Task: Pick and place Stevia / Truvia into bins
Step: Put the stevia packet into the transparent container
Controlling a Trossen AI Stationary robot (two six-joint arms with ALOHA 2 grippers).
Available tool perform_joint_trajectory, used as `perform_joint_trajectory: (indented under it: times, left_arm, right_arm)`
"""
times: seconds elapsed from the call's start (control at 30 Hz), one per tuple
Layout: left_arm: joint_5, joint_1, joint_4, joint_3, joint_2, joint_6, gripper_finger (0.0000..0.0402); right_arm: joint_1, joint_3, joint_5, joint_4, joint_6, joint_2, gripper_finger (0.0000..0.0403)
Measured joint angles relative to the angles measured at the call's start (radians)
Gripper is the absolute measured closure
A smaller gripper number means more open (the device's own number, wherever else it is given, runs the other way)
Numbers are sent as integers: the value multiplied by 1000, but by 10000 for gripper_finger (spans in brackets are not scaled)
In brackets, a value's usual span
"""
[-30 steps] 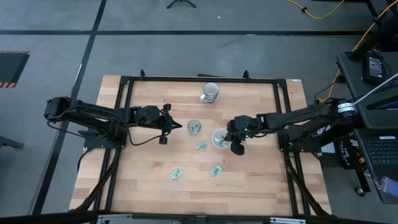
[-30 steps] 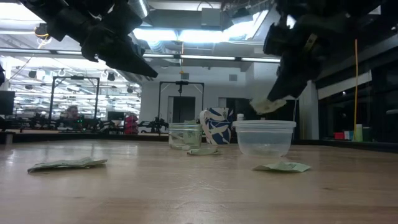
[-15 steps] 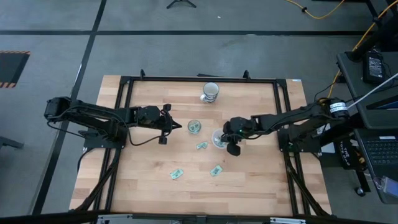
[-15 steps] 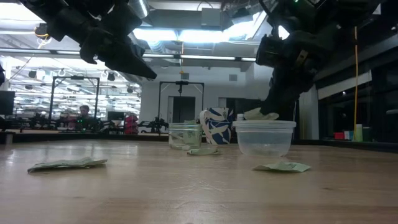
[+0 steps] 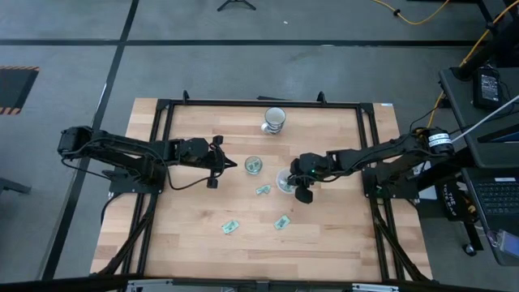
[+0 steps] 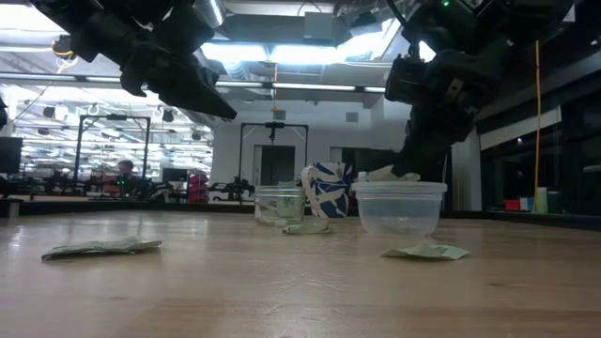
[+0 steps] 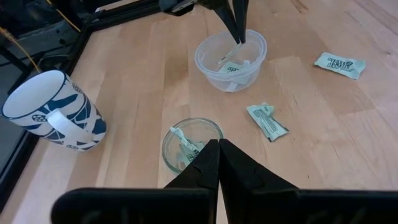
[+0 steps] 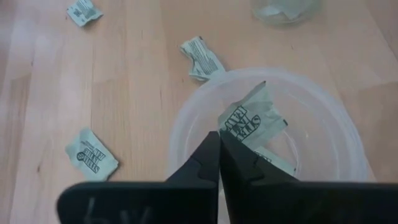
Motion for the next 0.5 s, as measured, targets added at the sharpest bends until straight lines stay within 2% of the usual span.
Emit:
perform_joint_trajectory:
  times: [0.5]
  left_arm:
    - [0, 0, 0, 0, 0, -18, 399]
  right_arm:
    - [0, 0, 1, 28, -1, 0, 338]
